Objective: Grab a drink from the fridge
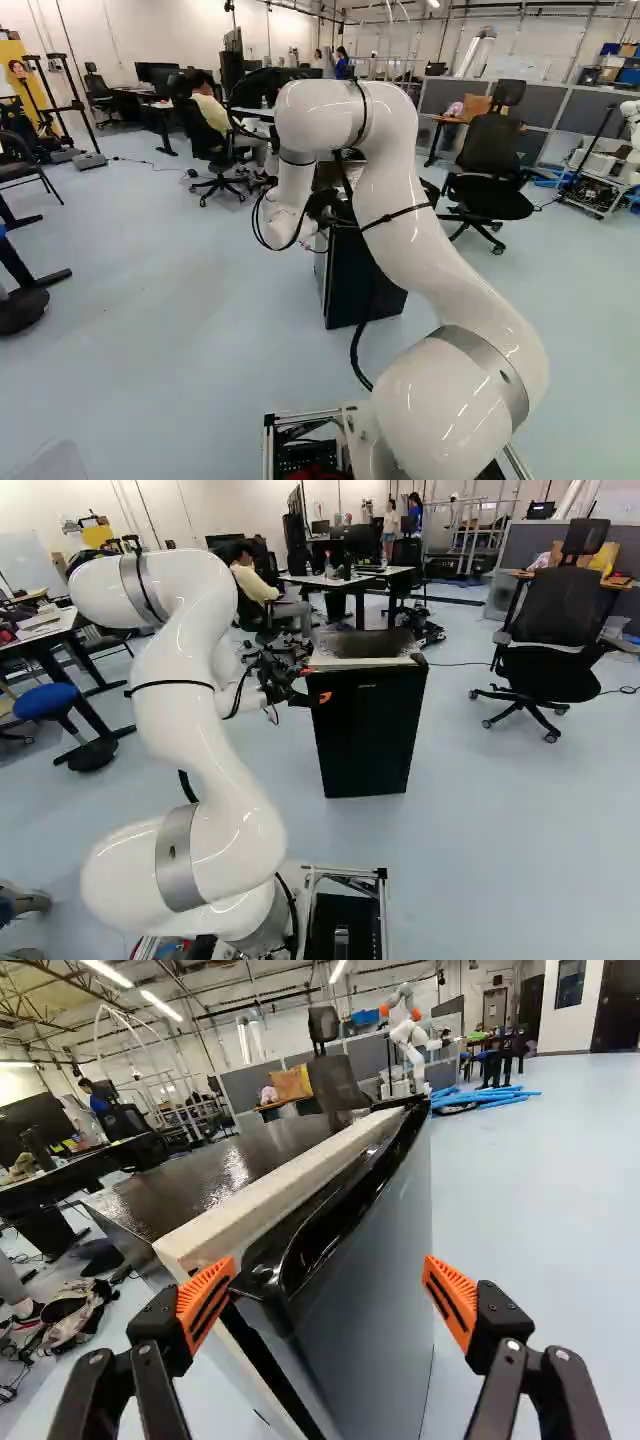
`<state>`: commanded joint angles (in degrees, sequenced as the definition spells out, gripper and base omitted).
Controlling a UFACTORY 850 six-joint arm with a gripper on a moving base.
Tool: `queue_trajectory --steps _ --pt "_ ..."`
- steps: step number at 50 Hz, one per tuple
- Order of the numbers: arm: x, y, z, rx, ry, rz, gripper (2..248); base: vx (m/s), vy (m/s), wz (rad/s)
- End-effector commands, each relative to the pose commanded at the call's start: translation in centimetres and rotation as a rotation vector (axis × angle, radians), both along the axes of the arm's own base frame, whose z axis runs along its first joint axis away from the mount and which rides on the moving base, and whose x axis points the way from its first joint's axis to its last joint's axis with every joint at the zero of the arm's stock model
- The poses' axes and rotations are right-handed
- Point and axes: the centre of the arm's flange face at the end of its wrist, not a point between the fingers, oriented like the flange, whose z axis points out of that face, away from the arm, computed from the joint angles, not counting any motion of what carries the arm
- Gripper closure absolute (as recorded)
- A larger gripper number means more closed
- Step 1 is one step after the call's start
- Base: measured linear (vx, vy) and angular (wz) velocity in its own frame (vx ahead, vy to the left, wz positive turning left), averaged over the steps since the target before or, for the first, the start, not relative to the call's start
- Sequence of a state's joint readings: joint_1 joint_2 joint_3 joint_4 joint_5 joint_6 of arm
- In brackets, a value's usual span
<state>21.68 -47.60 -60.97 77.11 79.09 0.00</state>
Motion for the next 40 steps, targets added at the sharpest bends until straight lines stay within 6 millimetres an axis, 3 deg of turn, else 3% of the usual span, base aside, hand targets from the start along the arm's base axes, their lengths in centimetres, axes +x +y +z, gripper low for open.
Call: queue_trajectory --steps 40 --pt "-1.9 -0.4 0.0 0.005 0.025 -0.052 3 0.0 0.0 0.0"
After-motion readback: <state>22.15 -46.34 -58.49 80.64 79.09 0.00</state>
